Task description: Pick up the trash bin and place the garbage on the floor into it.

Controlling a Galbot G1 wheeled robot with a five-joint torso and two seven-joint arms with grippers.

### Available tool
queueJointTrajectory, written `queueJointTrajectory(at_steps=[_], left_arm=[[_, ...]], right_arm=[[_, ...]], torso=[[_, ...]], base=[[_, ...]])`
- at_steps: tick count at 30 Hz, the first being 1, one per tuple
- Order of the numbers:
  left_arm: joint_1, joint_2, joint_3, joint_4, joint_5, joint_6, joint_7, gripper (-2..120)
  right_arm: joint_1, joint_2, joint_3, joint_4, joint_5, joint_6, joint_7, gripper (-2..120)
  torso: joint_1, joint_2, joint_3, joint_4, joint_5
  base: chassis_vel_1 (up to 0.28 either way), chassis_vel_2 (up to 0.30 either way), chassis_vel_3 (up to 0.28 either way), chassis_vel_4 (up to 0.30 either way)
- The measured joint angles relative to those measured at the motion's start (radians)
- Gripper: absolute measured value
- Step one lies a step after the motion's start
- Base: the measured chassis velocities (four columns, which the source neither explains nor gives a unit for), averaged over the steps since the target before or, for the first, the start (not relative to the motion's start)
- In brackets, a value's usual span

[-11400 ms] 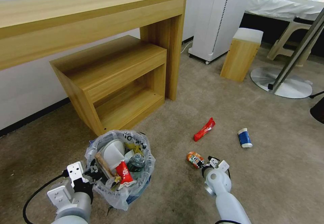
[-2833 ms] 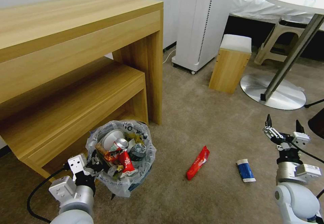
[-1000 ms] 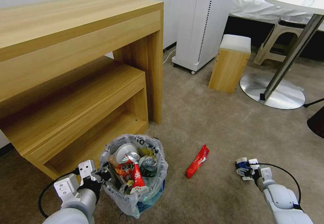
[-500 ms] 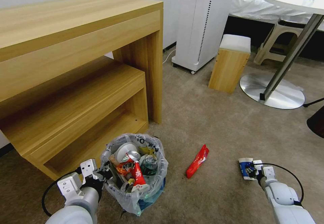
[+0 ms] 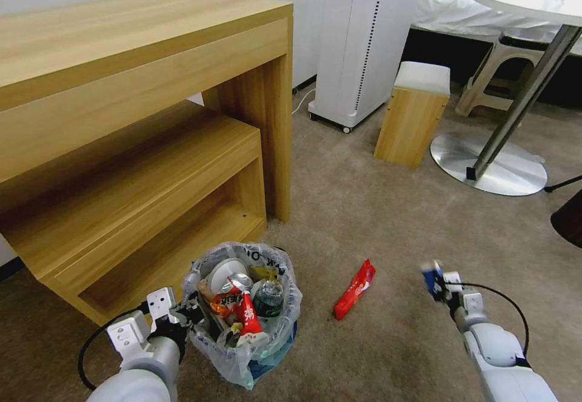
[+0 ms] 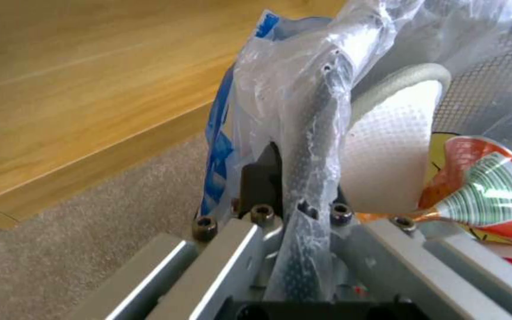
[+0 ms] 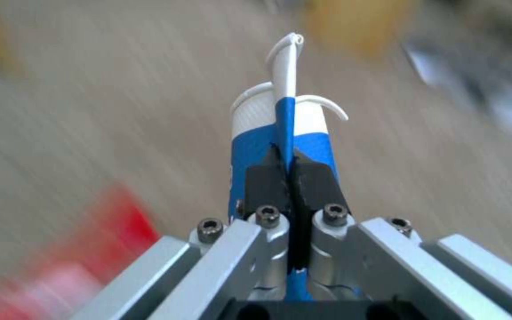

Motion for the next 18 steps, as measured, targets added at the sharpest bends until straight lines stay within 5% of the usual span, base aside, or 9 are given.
queueJointTrajectory(at_steps=[3,5,10,18], left_arm=[[-0.001,-0.008,0.007,0.008,0.011,-0.003,0.003,0],[0.004,-0.016,0.018,0.016,0.031,-0.006,0.010,0],[0.011,-0.023,0.031,0.023,0.058,-0.010,0.019,0],[0.013,-0.033,0.037,0.028,0.073,-0.011,0.021,0]], right_arm=[[-0.003,0.003,-0.034,0.080,0.068,0.105,-0.082,0],[-0.001,0.006,-0.101,0.192,0.228,0.197,-0.249,0],[0.055,0.036,-0.246,0.299,0.380,0.214,-0.443,0],[0.123,0.066,-0.471,0.297,0.422,0.207,-0.631,0]], torso=[[0.000,0.000,0.000,0.0002,-0.0002],[0.000,0.000,0.000,0.0002,0.0000],[0.000,0.000,0.000,-0.0001,-0.0002],[0.000,0.000,0.000,0.0003,0.0000]], base=[[0.000,0.000,0.000,0.000],[0.000,0.000,0.000,0.000],[0.000,0.000,0.000,0.000],[0.000,0.000,0.000,0.000]])
